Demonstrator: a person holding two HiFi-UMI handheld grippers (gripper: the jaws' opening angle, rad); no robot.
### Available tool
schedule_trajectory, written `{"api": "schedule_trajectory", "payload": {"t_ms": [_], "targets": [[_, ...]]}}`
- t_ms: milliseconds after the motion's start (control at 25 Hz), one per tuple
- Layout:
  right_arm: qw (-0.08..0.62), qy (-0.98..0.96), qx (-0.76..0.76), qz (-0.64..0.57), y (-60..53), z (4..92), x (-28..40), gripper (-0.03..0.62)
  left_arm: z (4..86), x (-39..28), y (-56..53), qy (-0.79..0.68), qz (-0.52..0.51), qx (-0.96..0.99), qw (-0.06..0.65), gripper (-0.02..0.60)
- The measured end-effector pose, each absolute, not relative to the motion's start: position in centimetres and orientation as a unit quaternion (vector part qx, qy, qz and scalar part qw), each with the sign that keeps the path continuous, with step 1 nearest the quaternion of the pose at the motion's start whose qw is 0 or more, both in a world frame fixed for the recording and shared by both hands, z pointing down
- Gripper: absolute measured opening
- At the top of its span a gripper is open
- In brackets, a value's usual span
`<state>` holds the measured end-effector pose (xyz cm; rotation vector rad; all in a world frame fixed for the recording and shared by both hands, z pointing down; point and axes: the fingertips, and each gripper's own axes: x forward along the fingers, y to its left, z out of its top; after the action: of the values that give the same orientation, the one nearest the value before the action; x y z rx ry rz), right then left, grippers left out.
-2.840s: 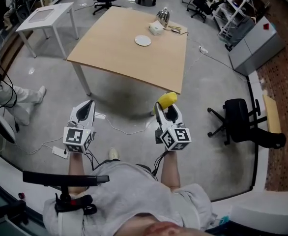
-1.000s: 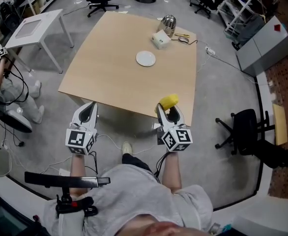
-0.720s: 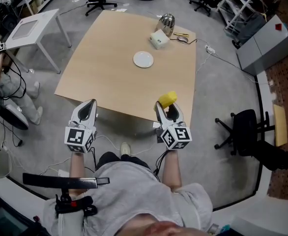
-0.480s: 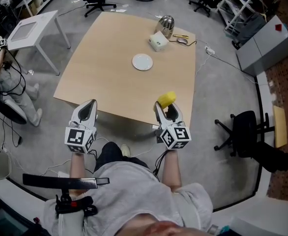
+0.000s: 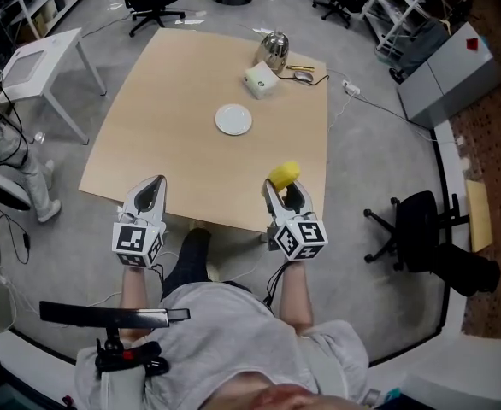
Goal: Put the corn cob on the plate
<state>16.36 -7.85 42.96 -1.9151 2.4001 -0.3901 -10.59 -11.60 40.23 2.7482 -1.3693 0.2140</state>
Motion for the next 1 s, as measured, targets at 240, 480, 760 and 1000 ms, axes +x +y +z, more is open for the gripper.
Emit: {"api": "schedule_trajectory", "payload": {"t_ms": [240, 480, 760, 1000], "targets": [[0.014, 0.767, -0.629, -0.124, -12.6, 44.0, 17.4, 0.23, 41.6, -8.5, -17.1, -0.423, 0.07, 0.903, 0.039, 0.02], [-0.003, 0.761, -0.633, -0.142, -17.9, 46.0, 17.8, 0.23, 42.5, -7.3, -22.6, -0.412, 0.077, 0.907, 0.046, 0.02], [-0.026, 0.76, -0.626, -0.173, -23.0, 49.1, 17.4, 0.23, 44.9, -7.7, -27.6, -0.408, 0.092, 0.906, 0.065, 0.02], [-0.068, 0.753, -0.623, -0.199, -27.0, 52.2, 18.3, 0.231, 46.5, -7.1, -31.1, -0.405, 0.096, 0.907, 0.064, 0.02]]}}
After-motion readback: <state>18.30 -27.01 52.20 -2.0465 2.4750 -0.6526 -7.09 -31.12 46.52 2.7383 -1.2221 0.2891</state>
